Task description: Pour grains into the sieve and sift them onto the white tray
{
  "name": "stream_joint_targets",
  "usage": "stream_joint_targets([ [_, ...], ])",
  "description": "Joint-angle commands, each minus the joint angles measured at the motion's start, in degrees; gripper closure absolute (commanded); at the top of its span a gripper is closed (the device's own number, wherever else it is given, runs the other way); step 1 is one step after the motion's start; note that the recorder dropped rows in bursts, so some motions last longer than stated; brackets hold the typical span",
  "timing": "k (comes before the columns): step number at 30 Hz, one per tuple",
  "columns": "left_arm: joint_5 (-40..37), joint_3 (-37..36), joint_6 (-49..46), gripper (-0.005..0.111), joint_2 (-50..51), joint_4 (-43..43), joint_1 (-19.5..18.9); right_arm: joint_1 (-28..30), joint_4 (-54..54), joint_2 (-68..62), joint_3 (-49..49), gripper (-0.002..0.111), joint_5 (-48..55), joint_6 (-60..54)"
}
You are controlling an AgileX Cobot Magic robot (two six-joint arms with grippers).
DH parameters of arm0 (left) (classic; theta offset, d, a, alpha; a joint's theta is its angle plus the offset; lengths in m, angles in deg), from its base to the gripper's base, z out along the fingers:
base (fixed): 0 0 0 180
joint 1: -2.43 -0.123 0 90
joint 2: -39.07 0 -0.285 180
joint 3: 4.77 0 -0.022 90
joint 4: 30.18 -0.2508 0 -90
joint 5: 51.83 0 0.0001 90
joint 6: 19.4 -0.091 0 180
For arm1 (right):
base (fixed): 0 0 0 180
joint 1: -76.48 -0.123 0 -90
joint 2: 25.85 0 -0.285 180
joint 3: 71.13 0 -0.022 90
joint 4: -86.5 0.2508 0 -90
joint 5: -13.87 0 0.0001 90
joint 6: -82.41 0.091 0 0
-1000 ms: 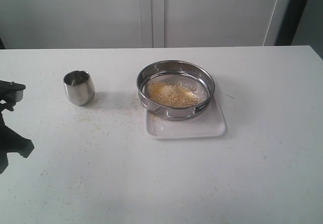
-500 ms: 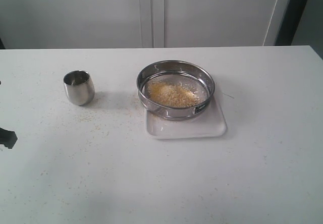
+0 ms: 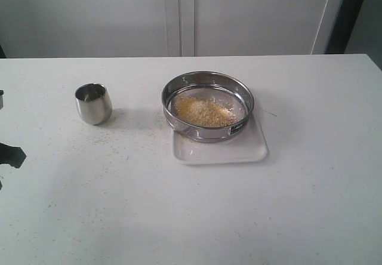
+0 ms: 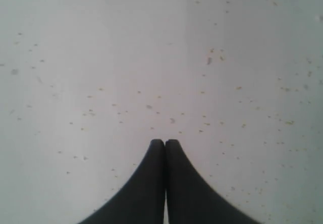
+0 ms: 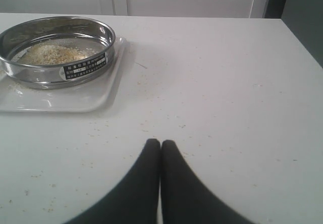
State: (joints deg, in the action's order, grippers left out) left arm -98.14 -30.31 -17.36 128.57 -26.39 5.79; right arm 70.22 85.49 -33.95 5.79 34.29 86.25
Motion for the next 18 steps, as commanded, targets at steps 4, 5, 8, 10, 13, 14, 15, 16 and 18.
stream_joint_targets([
  [4,-0.69,-0.28,4.81,0.107,-2.03,1.35,-9.08,0.62,0.05,0.31,0.3,0.108,-0.88,-0.1],
  [5,-0.69,-0.28,4.81,0.107,-2.85,1.76,-10.02,0.62,0.05,0.31,0.3,0.108,-0.88,-0.1],
  [8,-1.73,-0.28,5.84,0.107,-7.21,1.92,-11.29,0.62,0.05,0.31,0.3,0.108,-0.88,-0.1],
  [10,-2.52,-0.28,5.84,0.107,-11.21,1.92,-11.29,0.62,0.05,0.31,0.3,0.108,-0.88,-0.1],
  [13,-2.18,-0.28,5.73,0.107,-16.91,1.92,-11.29,0.62,0.05,0.31,0.3,0.108,-0.88,-0.1],
  [14,-1.89,-0.28,5.73,0.107,-19.63,1.92,-11.29,0.62,0.05,0.31,0.3,0.108,-0.88,-0.1],
  [15,-1.89,-0.28,5.73,0.107,-20.62,1.92,-11.29,0.62,0.05,0.31,0.3,0.108,-0.88,-0.1],
  [16,-1.89,-0.28,5.26,0.107,-22.99,1.92,-11.29,0.62,0.05,0.31,0.3,0.108,-0.88,-0.1],
  [18,-1.89,-0.28,3.75,0.107,-26.18,1.92,-11.29,0.62,0.05,0.31,0.3,0.108,-0.88,-0.1],
])
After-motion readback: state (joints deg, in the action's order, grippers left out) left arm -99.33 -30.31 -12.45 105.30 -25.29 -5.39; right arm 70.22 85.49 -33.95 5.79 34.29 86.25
